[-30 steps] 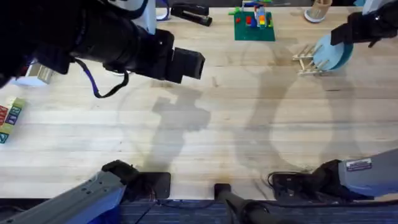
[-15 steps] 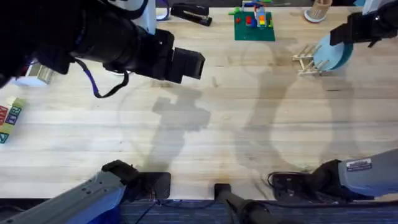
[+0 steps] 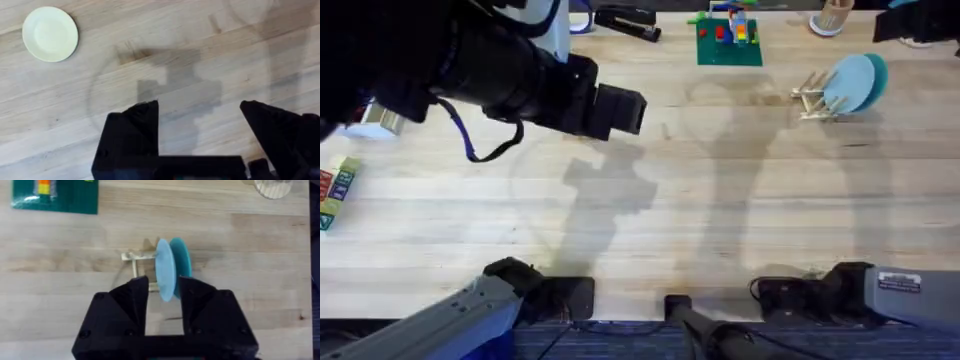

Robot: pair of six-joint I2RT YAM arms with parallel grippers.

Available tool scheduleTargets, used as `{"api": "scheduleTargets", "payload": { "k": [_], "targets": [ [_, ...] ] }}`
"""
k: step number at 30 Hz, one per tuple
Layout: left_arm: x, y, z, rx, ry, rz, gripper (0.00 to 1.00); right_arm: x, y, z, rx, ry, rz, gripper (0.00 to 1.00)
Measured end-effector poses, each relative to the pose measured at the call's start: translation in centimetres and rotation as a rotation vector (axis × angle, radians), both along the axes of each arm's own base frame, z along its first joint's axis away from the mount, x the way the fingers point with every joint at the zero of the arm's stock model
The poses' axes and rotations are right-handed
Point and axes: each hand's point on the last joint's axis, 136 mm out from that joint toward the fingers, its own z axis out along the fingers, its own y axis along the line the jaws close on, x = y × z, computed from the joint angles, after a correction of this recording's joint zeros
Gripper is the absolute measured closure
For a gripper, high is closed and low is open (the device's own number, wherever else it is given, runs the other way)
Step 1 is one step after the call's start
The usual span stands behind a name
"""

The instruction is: Pick up the plates from the table one by one and place each into a slot on the dish rack.

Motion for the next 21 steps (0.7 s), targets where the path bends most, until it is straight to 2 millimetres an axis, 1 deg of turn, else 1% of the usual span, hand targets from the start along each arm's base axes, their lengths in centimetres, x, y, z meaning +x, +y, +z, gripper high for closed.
{"api": "scheduleTargets", "payload": {
  "k": [2,5,11,12,16,17,20,21],
  "targets": [
    [-0.1,0.0,-0.1,0.002,0.004,0.000,0.007,-0.8,0.7,0.6,0.001,0.003,0.011,0.589],
    [-0.1,0.1,-0.1,0.003,0.006,0.000,0.007,-1.9,2.0,1.3,0.002,0.013,0.039,0.424],
    [-0.1,0.1,-0.1,0.003,0.006,0.000,0.007,-3.2,5.0,2.1,0.004,0.025,0.111,0.199],
    [-0.1,0.1,-0.1,0.003,0.005,0.000,0.007,-3.4,5.7,2.4,0.004,0.022,0.127,0.178],
    [0.0,0.0,0.0,0.002,0.002,0.001,0.008,-4.1,8.3,3.4,0.014,-0.002,0.181,0.155],
    [0.0,0.0,0.0,0.002,0.002,0.001,0.008,-4.2,9.0,3.7,0.019,-0.010,0.193,0.136],
    [0.0,0.0,0.0,0.002,0.002,0.001,0.008,-4.8,11.3,4.4,0.042,-0.029,0.230,0.028],
    [0.0,0.0,0.0,0.002,0.002,0.001,0.007,-5.0,12.0,4.5,0.050,-0.029,0.241,0.016]
  ]
}}
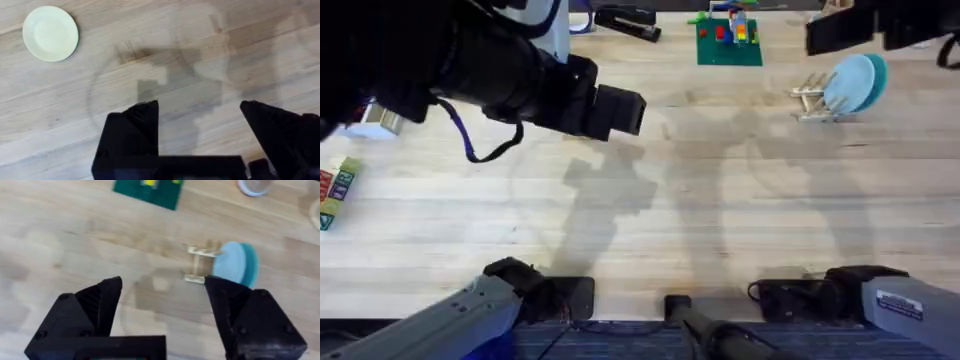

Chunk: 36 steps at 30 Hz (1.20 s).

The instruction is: Pick up the plates from the table one by one and place each into a slot on the dish rack.

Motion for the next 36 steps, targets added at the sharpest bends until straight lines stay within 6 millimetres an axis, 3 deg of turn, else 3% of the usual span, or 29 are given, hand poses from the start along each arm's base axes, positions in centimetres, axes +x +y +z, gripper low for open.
{"api": "scheduleTargets", "payload": {
  "k": [12,21,24,27,29,36],
  "targets": [
    [0.0,0.0,0.0,-0.001,-0.002,0.000,0.007,-1.6,7.7,-0.1,0.092,0.028,0.121,0.007],
    [-0.5,0.3,-0.3,0.012,0.024,0.000,0.008,-1.9,8.7,-0.1,0.104,0.032,0.140,0.006],
    [-0.7,0.3,-0.4,0.016,0.031,0.000,0.159,-1.9,8.7,-0.1,0.105,0.033,0.139,0.007],
    [-0.6,0.3,-0.4,0.016,0.030,0.000,0.585,-1.9,8.7,-0.1,0.106,0.033,0.138,0.007],
    [-0.6,0.3,-0.4,0.017,0.029,-0.003,0.953,-1.9,8.7,-0.1,0.105,0.033,0.138,0.008],
    [-0.7,0.5,-0.5,0.013,0.037,0.028,0.959,-1.9,8.7,-0.1,0.106,0.033,0.138,0.008]
  ]
}}
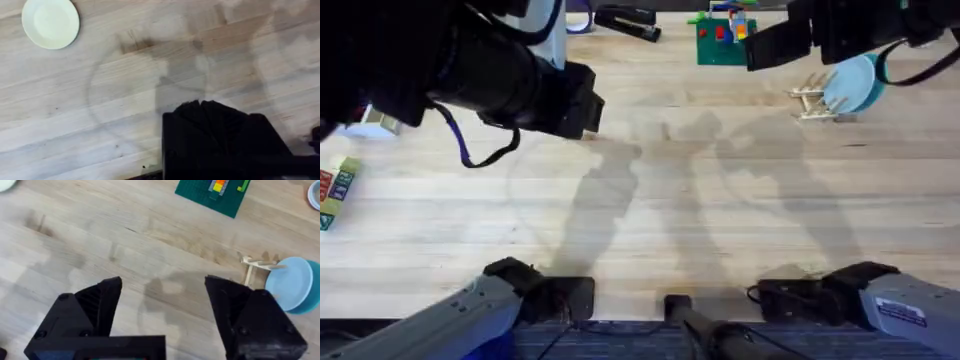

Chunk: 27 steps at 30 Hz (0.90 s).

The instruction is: Pick up the plates from the table one by one and place each into a slot on the dish rack.

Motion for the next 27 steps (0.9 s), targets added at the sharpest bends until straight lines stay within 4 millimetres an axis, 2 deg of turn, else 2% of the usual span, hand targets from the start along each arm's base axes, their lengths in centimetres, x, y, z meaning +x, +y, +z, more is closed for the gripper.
{"api": "scheduleTargets", "payload": {
  "k": [9,16,27],
  "targets": [
    [1.0,2.7,0.0,-0.069,0.026,0.165,0.959,0.0,0.0,0.0,0.002,0.000,0.002,0.009],
    [1.6,4.5,0.1,-0.149,0.042,0.211,0.959,-0.2,0.8,0.1,0.034,0.007,0.030,0.007],
    [3.3,9.0,0.6,-0.234,0.002,0.301,0.959,-0.2,1.1,0.2,0.049,0.008,0.041,0.007]
  ]
}}
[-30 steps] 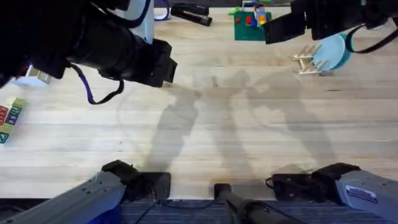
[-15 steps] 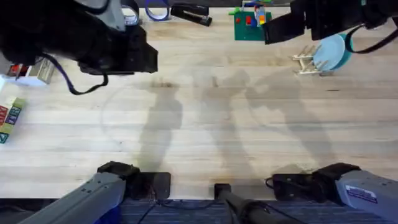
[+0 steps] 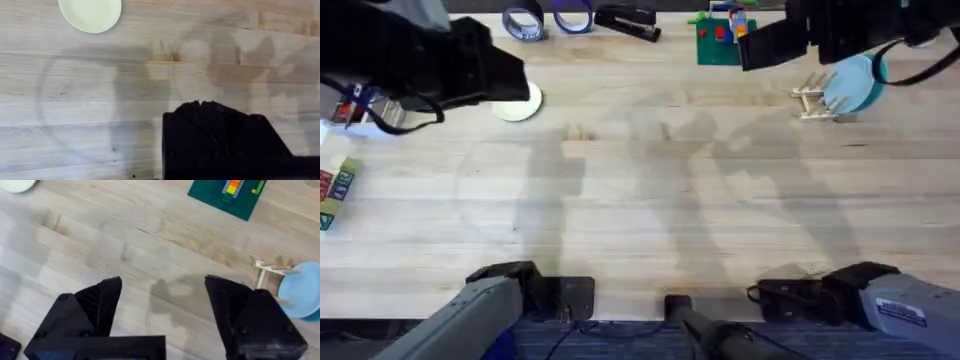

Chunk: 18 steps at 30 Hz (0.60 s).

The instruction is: Pick up the plates from the table one by one and place each into a slot on the dish rack.

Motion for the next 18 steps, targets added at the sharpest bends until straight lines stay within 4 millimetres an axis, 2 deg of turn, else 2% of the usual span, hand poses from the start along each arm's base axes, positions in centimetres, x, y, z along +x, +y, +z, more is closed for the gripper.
{"api": "scheduleTargets", "payload": {
  "k": [18],
  "targets": [
    [4.0,5.7,-6.2,-0.190,0.154,0.052,0.961,0.0,0.0,0.0,0.000,0.000,0.000,0.007]
  ]
}}
